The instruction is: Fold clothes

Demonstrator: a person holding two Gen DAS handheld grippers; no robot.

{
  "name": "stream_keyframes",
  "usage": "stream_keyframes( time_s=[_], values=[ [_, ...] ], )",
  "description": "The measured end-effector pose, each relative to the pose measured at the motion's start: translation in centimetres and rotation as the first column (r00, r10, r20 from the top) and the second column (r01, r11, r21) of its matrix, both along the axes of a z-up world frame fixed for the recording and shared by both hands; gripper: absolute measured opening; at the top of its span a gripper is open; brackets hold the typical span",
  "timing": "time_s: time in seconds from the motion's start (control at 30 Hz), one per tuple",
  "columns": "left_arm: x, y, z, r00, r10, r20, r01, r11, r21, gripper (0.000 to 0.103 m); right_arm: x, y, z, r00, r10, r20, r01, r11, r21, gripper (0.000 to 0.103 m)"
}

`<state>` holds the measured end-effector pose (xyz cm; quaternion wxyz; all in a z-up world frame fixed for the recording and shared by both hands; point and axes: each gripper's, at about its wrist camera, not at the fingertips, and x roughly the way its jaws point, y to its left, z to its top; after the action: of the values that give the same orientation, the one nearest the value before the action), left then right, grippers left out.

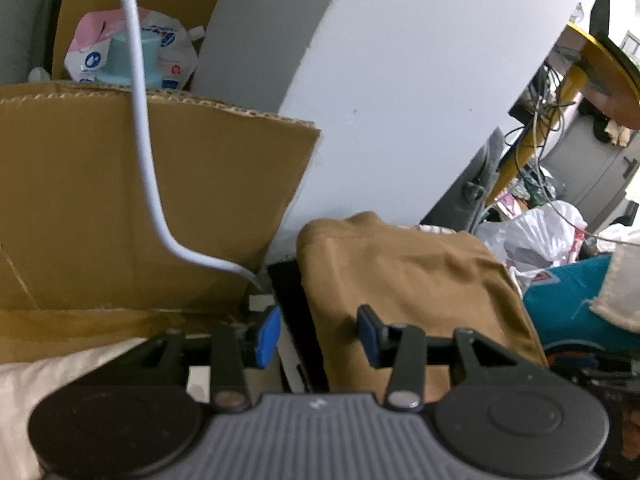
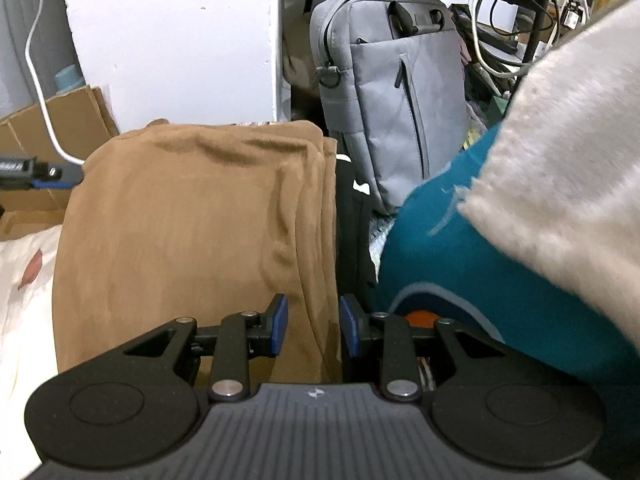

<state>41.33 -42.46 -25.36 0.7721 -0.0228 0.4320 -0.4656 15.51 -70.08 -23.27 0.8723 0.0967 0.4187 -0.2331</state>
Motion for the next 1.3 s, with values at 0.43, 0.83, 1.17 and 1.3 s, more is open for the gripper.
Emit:
stream_keyframes(
  time_s=[0.43, 0.83, 1.17, 1.3],
  values=[
    [-1.2, 0.3, -2.0, 0.995, -0.092, -0.032, 0.093, 0.994, 0.062, 0.045, 1.8, -1.4, -1.0, 0.999, -0.041, -0.028, 0.04, 0.998, -0.042, 0.032],
    [0.2, 0.8, -1.1, 0.998, -0.049, -0.05, 0.049, 0.999, 0.004, 0.045, 2.9, -1.1, 1.8, 0.999, 0.029, 0.03, -0.027, 0.996, -0.084, 0.032],
    [1.2, -0.1, -1.6, 0.998, -0.007, -0.063, 0.008, 1.0, 0.002, 0.045, 5.8, -3.5, -0.5, 0.999, -0.029, 0.026, 0.029, 1.0, -0.001, 0.032],
    [1.4, -0.2, -2.2, 0.999, 0.034, -0.019, -0.033, 0.998, 0.046, 0.046, 5.8, -4.1, -0.7, 0.999, -0.04, 0.022, 0.04, 0.999, -0.024, 0.032]
  ],
)
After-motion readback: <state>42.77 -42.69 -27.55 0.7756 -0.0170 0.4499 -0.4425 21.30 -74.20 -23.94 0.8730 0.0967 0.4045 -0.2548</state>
